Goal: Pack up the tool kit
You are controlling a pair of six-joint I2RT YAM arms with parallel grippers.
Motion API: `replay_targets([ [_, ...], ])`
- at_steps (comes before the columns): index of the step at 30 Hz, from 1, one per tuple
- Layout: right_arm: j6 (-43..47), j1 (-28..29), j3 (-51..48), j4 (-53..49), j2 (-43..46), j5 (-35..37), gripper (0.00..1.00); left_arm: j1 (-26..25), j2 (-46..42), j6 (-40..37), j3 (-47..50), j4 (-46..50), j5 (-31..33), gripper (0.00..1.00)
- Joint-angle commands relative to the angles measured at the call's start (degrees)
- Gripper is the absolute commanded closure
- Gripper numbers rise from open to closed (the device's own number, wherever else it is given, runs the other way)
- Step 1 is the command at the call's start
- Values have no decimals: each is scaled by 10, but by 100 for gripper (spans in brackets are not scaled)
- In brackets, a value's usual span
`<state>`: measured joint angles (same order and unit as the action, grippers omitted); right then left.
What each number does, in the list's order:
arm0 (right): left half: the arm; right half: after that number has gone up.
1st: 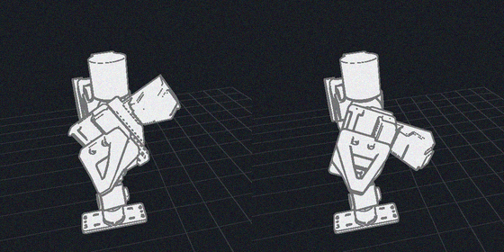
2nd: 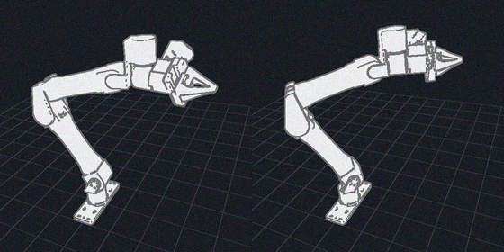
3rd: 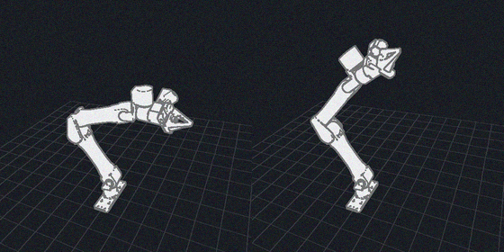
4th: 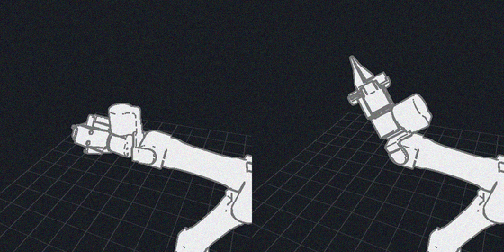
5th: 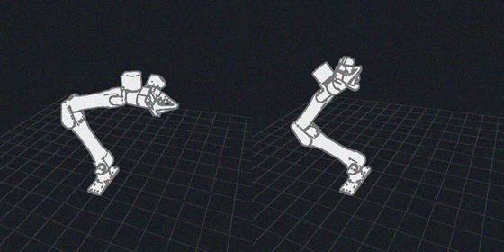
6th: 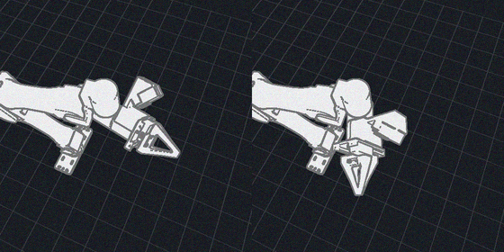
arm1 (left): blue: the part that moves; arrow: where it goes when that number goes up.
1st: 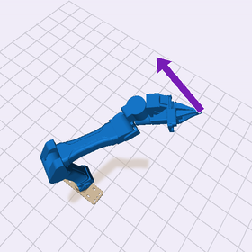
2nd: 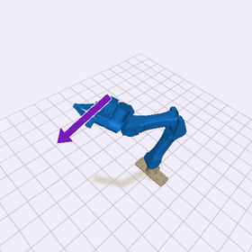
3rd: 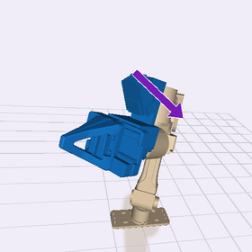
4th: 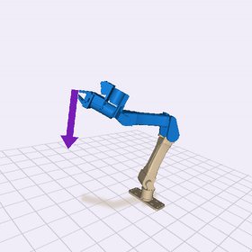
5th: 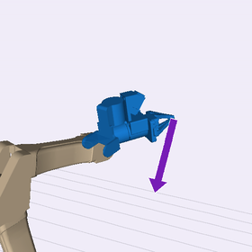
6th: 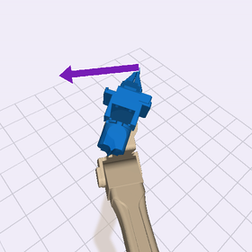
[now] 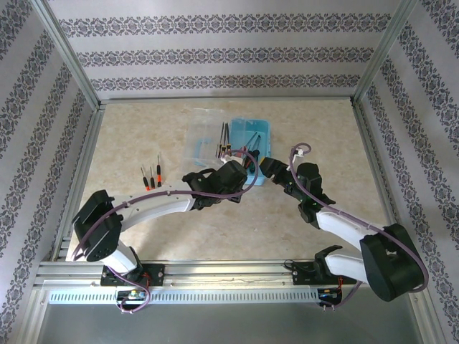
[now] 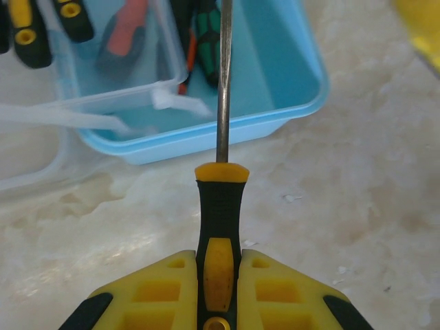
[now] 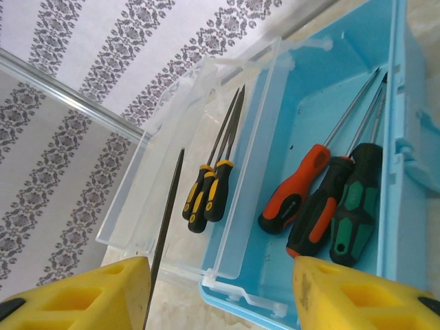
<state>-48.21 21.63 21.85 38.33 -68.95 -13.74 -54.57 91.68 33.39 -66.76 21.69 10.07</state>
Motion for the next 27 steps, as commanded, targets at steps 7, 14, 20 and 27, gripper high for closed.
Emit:
replay_targets([
  [7, -21, 4, 5, 58, -25, -51, 45, -13, 30, -7, -35, -30, -18, 88],
  [14, -35, 4, 14, 69, -53, -70, 51, -13, 32, -10, -36, -38, -35, 88],
  [20, -41, 3, 17, 85, -72, -85, 64, -15, 38, -10, -36, -48, -47, 87],
  [27, -42, 3, 24, 89, -88, -95, 72, -16, 51, -9, -36, -59, -60, 87],
])
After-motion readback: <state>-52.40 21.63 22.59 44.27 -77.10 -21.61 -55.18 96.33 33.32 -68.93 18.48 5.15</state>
